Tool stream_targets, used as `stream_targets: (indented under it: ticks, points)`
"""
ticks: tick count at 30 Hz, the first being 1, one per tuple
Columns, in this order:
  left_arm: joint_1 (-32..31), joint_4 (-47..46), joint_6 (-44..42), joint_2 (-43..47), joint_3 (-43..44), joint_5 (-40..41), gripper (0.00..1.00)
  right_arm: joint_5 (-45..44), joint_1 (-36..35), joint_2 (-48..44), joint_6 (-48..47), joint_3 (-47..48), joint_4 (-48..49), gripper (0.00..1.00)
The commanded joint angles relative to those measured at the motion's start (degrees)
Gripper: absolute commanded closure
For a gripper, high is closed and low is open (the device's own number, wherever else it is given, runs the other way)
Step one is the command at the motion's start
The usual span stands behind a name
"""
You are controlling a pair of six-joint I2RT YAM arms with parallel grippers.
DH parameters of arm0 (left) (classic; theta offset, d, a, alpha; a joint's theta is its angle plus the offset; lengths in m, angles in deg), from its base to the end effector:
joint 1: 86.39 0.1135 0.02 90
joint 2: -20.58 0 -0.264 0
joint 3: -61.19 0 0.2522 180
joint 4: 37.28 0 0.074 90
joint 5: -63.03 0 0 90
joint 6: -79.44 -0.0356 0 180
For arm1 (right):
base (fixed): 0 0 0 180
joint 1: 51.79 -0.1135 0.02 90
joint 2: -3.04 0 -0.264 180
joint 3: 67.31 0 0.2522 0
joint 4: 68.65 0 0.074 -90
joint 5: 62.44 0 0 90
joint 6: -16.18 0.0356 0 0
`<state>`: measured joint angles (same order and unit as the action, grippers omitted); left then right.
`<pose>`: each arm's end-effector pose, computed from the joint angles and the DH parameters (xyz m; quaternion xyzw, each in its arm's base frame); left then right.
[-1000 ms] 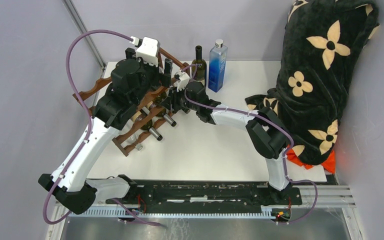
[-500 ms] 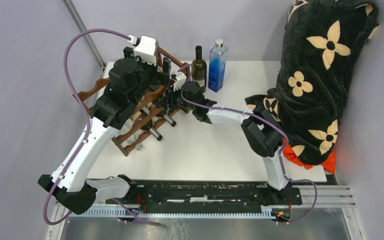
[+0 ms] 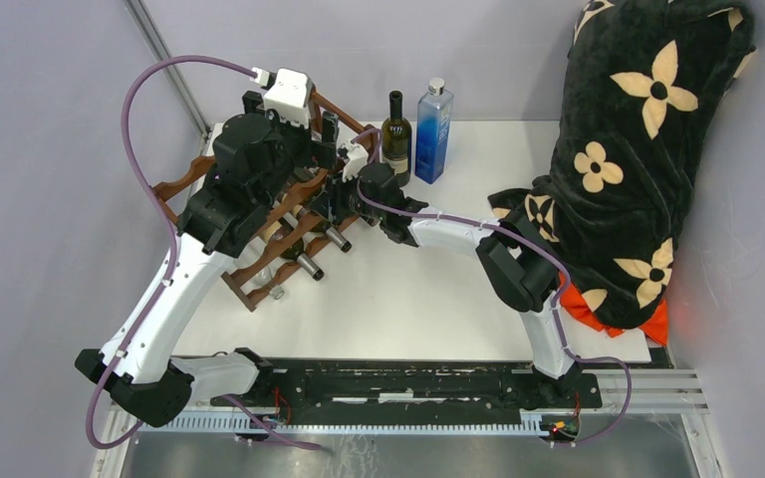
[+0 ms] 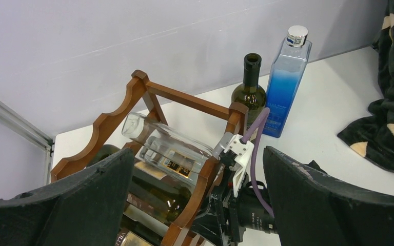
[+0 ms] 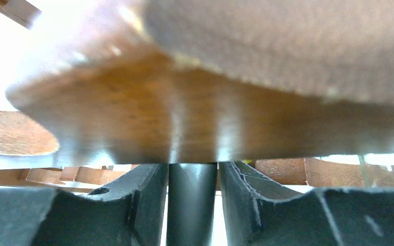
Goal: Put the wine bottle on the wine rack
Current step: Place the wine bottle in the wine rack.
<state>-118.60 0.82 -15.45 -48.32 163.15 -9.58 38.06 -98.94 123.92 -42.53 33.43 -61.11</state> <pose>0.2120 -0.1210 0.4879 0.1351 0.7236 -0.0493 0.6750 0.3344 0.3700 0.2295 -0.1639 0.7618 0.4490 0.4372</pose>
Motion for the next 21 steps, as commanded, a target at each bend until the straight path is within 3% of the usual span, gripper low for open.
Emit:
stream_targets:
  ticks: [1,5,21]
  points:
    - [0.3,-1.36,2.52,0.51,2.26,-1.3,0.0,-0.43,-0.13,-2.27,-0.08,3.35,9.35,0.51]
    - [0.29,-2.16,3.82,1.24,1.29,-1.71,0.0,0.41,-0.09,-4.08,-1.99,1.55,9.93,0.36]
    - [0.3,-9.66,11.81,7.98,-7.28,-5.26,0.0,18.07,2.14,-20.77,-13.92,-17.91,14.69,0.31]
